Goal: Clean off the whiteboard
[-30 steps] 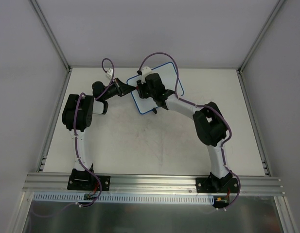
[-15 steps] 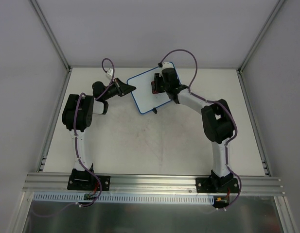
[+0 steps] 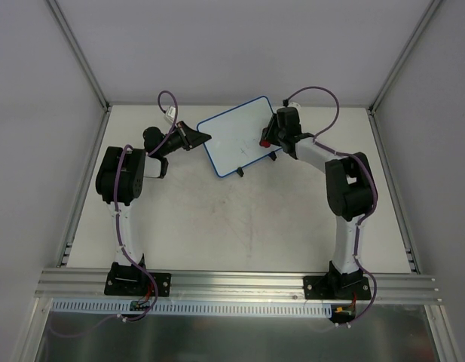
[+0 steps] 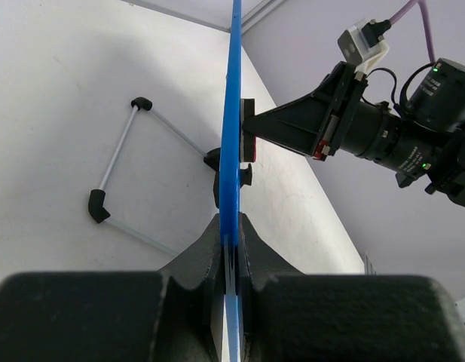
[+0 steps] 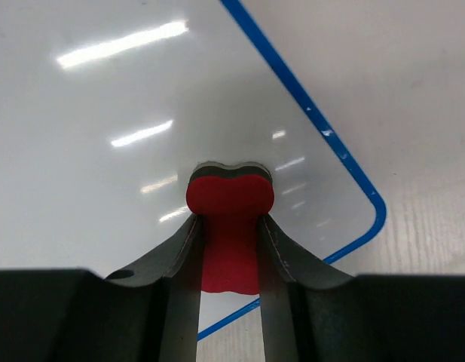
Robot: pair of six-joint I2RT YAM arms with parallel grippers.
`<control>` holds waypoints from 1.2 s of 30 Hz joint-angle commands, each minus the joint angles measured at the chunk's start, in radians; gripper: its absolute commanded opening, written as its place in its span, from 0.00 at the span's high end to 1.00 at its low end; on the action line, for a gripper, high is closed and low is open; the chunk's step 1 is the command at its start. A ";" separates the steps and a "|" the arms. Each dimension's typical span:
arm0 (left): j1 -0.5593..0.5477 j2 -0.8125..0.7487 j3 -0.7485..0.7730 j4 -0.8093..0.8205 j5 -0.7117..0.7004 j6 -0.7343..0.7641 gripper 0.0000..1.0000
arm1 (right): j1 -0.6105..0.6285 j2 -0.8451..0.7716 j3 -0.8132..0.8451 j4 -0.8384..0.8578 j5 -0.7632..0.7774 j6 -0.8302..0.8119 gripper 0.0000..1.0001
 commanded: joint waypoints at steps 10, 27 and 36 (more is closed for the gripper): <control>-0.011 -0.072 -0.008 0.204 0.059 0.054 1.00 | 0.039 0.004 -0.048 -0.067 0.122 0.048 1.00; -0.011 -0.061 -0.004 0.208 0.064 0.044 1.00 | 0.289 0.041 0.069 0.043 0.001 -0.194 1.00; -0.011 -0.068 -0.007 0.210 0.065 0.046 1.00 | 0.286 0.044 0.047 0.041 0.022 -0.165 1.00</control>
